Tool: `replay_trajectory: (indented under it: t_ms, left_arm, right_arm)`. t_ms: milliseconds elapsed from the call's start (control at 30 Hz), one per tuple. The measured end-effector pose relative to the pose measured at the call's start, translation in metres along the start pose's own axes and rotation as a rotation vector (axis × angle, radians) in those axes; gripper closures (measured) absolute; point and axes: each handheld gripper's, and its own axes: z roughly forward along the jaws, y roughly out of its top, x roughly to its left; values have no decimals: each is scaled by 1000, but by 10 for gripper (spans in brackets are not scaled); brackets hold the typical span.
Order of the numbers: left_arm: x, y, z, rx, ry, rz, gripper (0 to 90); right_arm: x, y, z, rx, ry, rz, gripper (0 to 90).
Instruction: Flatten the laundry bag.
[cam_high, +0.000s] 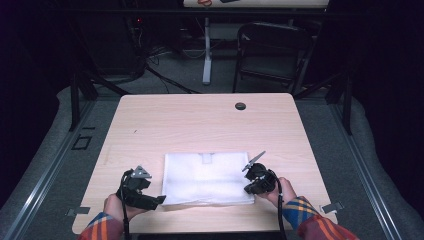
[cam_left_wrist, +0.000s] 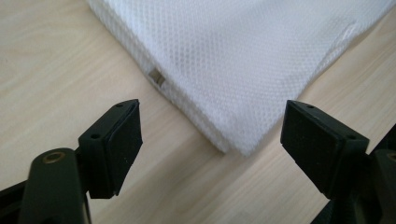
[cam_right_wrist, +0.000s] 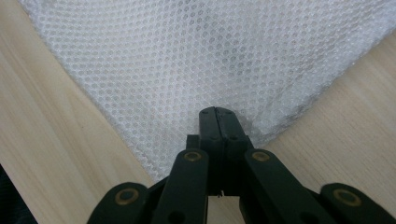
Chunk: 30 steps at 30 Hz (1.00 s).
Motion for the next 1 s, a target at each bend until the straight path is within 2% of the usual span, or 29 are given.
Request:
replay_trajectory:
  t_ms: [133,367,567,733,1000]
  left_arm:
    - [-9,10,4,-25,-1,46,180]
    - [-30,32,19,-54,-56,133,173]
    - [-45,46,44,-15,-126,186,192]
    - [-56,52,61,8,-172,235,248]
    - [-74,57,82,51,-210,303,435]
  right_arm:
    - [0,0,0,-1,-2,6,900]
    - [1,0,0,2,-4,11,897]
    - [1,0,0,1,-4,11,897]
    - [1,0,0,1,-6,12,899]
    - [1,0,0,-7,-5,26,900]
